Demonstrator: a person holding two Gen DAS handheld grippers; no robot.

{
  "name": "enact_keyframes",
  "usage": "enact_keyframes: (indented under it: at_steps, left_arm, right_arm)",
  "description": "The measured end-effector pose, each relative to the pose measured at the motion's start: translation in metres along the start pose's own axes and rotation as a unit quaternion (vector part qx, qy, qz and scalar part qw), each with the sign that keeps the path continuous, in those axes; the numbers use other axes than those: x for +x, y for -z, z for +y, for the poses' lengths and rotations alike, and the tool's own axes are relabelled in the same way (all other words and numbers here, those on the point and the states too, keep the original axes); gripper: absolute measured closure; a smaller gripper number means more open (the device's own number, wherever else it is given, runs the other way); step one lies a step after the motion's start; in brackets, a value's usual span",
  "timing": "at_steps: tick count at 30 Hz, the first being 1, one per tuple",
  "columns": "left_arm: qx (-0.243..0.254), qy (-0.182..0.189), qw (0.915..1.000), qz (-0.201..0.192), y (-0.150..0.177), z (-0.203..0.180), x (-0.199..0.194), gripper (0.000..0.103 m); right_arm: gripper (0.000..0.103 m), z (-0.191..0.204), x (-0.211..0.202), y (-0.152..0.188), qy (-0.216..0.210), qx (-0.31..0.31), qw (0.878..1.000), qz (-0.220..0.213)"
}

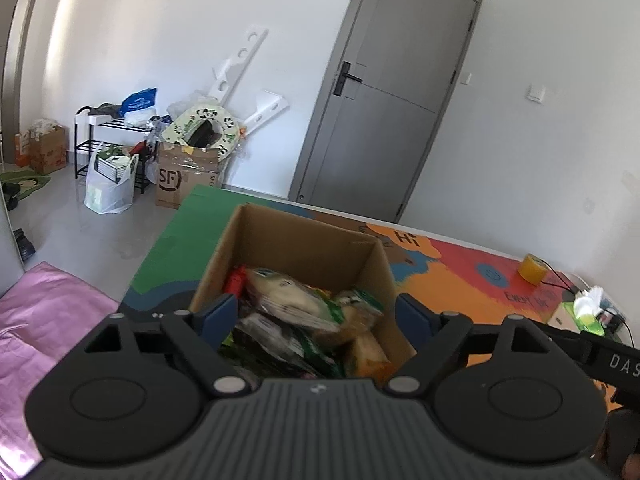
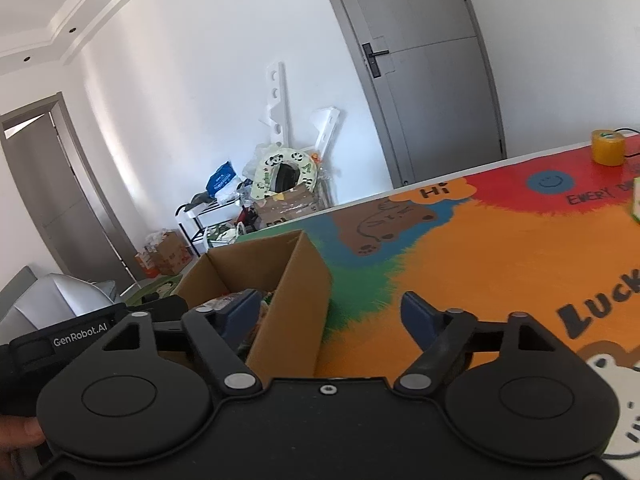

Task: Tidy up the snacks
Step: 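Lift both open grippers away from the filled box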

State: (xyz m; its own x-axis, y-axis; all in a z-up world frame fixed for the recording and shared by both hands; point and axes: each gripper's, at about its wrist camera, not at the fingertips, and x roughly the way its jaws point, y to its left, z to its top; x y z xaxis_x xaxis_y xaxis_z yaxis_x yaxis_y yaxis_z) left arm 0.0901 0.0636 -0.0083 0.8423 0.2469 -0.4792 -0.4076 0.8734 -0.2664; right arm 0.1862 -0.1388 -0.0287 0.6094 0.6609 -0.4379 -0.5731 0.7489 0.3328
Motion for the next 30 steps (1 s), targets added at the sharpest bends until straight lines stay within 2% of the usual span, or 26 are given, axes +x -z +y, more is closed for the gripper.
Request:
enact_keyframes:
  at_steps: [4, 9, 15, 23, 30]
  left_arm:
    - [0.011, 0.009, 0.9999, 0.006, 0.004, -0.009, -0.005, 0.012]
    - [0.025, 0.016, 0.9995, 0.014, 0.009, -0.019, -0.011, 0.010]
    - [0.032, 0.023, 0.9990, 0.022, 0.014, -0.027, -0.016, 0.009]
    - [0.054, 0.016, 0.9978, 0.036, 0.019, -0.037, -0.026, 0.006]
    - [0.071, 0.034, 0.9958, 0.046, 0.019, -0.042, -0.039, 0.006]
  right_arm:
    - [0.009, -0.008, -0.015, 0.002, 0.011, 0.002, 1.000, -0.007]
    - [0.000, -0.016, -0.033, 0.005, 0.025, 0.006, 1.000, -0.015]
    - [0.000, -0.024, -0.053, 0.010, 0.044, 0.005, 0.999, -0.015]
    - [0.000, -0.032, -0.077, 0.018, 0.066, 0.006, 0.998, -0.017]
    - [0.000, -0.039, -0.098, 0.022, 0.084, 0.019, 0.996, -0.014]
